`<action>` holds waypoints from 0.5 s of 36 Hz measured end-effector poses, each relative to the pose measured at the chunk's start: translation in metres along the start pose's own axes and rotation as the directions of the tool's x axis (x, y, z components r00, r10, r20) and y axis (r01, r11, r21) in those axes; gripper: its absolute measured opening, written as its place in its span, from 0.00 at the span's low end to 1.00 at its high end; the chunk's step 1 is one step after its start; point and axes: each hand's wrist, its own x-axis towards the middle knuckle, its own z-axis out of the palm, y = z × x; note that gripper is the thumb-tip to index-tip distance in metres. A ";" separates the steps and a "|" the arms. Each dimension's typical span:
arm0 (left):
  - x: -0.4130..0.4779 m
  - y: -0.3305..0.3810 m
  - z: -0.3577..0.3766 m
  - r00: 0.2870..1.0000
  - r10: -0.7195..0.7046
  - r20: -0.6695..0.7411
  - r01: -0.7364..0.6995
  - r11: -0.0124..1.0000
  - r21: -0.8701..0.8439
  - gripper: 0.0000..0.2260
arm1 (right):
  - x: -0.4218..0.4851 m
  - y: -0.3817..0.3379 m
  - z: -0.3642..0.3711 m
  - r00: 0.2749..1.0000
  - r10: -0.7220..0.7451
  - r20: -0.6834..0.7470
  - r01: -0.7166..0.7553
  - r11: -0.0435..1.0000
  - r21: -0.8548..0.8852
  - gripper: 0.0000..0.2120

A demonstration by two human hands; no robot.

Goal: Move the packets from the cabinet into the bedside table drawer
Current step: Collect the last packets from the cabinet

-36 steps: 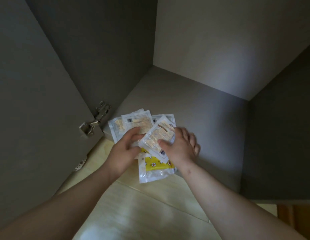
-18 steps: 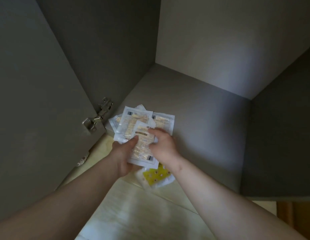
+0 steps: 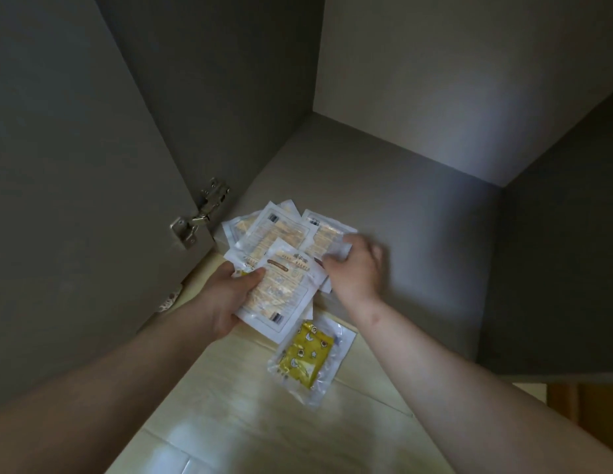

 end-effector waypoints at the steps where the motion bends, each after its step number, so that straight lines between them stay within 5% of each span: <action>1: 0.000 0.000 0.001 1.000 0.001 -0.002 -0.001 1.000 -0.017 0.09 | 0.003 -0.003 -0.004 0.999 -0.051 -0.004 0.050 0.993 -0.108 0.24; 4: -0.002 -0.001 0.006 1.000 0.002 -0.021 -0.004 0.997 -0.081 0.10 | 0.014 -0.014 -0.007 0.985 -0.084 0.151 0.120 0.960 -0.252 0.27; 9: -0.003 -0.003 0.016 0.999 0.008 -0.047 -0.015 0.988 -0.151 0.16 | 0.006 -0.028 0.019 0.925 -0.163 0.343 0.249 0.942 -0.223 0.23; 13: -0.003 0.002 0.019 0.999 0.003 -0.054 -0.011 0.990 -0.144 0.21 | -0.007 -0.021 0.035 0.891 -0.229 0.392 0.263 0.964 -0.034 0.24; 18: -0.003 0.003 0.007 0.999 0.017 -0.035 -0.020 0.997 -0.079 0.19 | -0.013 -0.017 0.032 0.907 -0.181 0.380 0.042 0.938 0.344 0.17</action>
